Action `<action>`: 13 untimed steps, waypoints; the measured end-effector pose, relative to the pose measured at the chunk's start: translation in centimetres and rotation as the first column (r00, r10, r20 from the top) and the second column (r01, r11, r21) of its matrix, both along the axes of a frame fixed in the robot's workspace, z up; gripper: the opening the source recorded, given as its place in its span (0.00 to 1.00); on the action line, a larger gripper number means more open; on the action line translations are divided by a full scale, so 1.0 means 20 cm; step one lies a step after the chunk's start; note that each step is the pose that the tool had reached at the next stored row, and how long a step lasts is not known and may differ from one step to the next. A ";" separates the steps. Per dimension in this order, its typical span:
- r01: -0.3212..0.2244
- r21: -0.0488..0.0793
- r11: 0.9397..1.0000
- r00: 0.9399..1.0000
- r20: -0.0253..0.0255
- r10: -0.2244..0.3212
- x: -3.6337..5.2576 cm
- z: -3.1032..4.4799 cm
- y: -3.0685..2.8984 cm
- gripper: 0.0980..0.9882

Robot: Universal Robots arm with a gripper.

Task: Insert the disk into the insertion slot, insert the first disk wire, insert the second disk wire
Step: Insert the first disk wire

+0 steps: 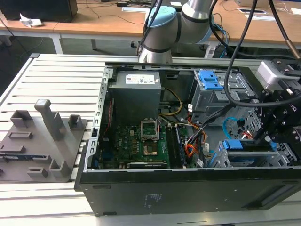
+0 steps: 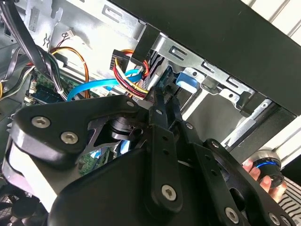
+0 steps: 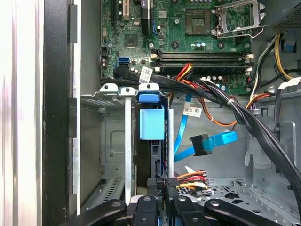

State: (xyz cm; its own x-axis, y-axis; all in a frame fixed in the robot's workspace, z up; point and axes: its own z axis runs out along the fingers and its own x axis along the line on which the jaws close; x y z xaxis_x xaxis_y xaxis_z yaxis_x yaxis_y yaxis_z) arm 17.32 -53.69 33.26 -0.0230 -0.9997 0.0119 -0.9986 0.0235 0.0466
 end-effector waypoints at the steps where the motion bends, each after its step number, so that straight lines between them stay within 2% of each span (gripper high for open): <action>1: 0.000 0.001 1.000 1.000 0.000 0.000 0.000 -0.002 0.000 0.10; 2: 0.000 0.001 1.000 1.000 0.000 0.000 0.000 -0.004 0.000 0.11; 3: 0.000 0.000 1.000 1.000 0.000 0.000 0.000 -0.002 0.000 0.19; 4: 0.000 0.000 1.000 1.000 0.000 0.000 0.000 0.000 0.000 0.19; 5: 0.000 0.000 1.000 1.000 0.000 0.000 0.000 0.020 0.000 0.19; 7: 0.000 0.000 1.000 1.000 0.000 0.000 0.000 0.114 0.000 0.19; 9: 0.000 0.000 1.000 1.000 0.000 0.000 0.000 0.156 0.000 0.19; 12: 0.000 0.000 1.000 1.000 0.000 0.000 0.000 0.241 0.000 0.19; 13: 0.000 0.000 1.000 1.000 0.000 0.000 0.000 0.255 0.001 0.19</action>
State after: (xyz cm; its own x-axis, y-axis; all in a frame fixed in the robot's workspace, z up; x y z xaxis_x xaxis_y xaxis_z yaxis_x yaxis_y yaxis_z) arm 17.32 -53.67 38.36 -0.0230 -0.9997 0.0119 -0.9986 0.0236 0.0466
